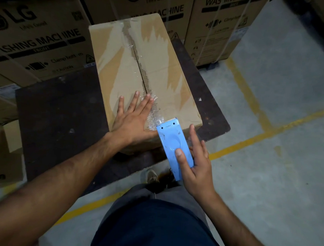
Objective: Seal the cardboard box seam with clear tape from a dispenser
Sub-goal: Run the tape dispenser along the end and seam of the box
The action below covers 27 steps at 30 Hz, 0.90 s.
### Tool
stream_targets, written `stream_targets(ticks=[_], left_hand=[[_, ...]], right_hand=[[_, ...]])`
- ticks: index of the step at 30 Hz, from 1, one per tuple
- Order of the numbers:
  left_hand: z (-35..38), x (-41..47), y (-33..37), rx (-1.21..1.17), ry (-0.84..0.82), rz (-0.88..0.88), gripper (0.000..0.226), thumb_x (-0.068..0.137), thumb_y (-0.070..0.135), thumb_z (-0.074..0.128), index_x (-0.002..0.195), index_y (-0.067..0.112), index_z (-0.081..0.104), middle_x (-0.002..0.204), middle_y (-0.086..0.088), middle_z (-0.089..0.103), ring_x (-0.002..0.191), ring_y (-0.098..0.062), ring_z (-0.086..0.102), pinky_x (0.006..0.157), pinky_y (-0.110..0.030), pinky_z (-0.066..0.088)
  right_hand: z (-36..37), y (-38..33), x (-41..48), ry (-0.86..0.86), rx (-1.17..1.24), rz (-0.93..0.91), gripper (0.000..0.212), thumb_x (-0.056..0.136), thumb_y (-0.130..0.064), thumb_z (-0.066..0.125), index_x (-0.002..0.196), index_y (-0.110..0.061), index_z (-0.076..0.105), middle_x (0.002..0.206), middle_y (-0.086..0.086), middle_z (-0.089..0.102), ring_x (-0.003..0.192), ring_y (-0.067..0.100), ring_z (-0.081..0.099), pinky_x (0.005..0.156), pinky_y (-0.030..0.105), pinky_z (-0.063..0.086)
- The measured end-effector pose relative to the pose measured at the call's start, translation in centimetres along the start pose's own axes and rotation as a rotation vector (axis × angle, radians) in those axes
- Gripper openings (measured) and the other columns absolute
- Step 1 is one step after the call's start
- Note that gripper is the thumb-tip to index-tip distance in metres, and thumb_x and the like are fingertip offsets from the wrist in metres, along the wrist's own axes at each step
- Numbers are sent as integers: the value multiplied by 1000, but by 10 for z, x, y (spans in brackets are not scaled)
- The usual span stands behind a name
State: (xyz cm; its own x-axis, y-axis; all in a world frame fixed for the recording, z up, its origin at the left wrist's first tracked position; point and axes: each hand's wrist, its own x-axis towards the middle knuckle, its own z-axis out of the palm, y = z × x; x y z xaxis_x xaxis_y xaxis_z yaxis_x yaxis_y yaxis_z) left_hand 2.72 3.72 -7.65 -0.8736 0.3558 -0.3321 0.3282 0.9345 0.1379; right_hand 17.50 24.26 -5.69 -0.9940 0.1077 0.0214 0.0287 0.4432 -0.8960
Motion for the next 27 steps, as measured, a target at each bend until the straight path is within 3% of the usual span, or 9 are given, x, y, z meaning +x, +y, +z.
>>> stream_targets(ticks=[7,10,13,16,19,22,23,25,27], left_hand=[[-6,10,-3,-49,-52,-51,127,68,96,23,168,28,-17,179,10,-21,162,-23,-30,130,-61,-15],[-15,13,-6,-124,-107,-61,126,72,91,26,167,23,-20,177,3,-27,160,-20,-35,130,-58,-18],[-32,1,-11,-396,-60,-50,123,71,85,28,170,20,-4,178,-3,-24,161,-17,-30,133,-50,-12],[-41,-26,-16,-647,119,197,98,82,61,64,167,30,26,181,1,-1,164,-11,-14,135,-41,5],[-41,-52,-7,-870,-25,211,92,84,17,85,158,41,36,170,19,29,158,6,23,130,-22,25],[-29,-53,-6,-992,-69,79,88,69,40,81,150,20,54,153,7,57,141,-3,54,123,-34,43],[-28,-52,-7,-1027,-65,48,88,67,45,79,147,17,57,148,3,62,138,-8,59,120,-35,46],[-28,-49,-7,-1072,-65,28,78,71,42,83,142,20,60,139,0,70,131,-11,65,113,-35,51],[-27,-46,-6,-1095,-51,20,63,77,28,86,134,28,62,128,6,74,122,-1,69,105,-27,54]], right_hand=[[5,-6,17,-42,4,-22,65,105,-64,43,163,-52,17,88,-25,59,121,26,68,132,55,15],[9,-13,25,-64,-18,-84,68,106,-59,45,166,-39,21,83,-17,61,106,8,69,131,57,16],[12,-17,33,-69,-35,-129,70,106,-48,50,167,-26,25,70,-18,54,90,2,65,131,60,17],[14,-24,44,-98,-29,-123,69,105,-46,51,167,-25,27,66,-11,53,86,8,66,131,58,16],[13,-29,54,-165,-22,-133,67,105,-48,50,166,-34,26,92,-17,54,98,0,62,131,59,17],[11,-32,61,-217,39,-140,62,106,-44,51,164,-39,29,140,-21,61,130,-5,52,125,66,28],[11,-33,63,-239,70,-144,59,107,-42,51,162,-44,32,155,-31,50,141,-6,47,124,66,30],[12,-33,69,-298,130,-148,54,108,-38,51,158,-51,35,159,-43,38,151,-5,39,126,64,30],[13,-34,76,-335,190,-127,52,111,-31,53,160,-40,40,161,-33,43,151,-1,41,128,53,32]])
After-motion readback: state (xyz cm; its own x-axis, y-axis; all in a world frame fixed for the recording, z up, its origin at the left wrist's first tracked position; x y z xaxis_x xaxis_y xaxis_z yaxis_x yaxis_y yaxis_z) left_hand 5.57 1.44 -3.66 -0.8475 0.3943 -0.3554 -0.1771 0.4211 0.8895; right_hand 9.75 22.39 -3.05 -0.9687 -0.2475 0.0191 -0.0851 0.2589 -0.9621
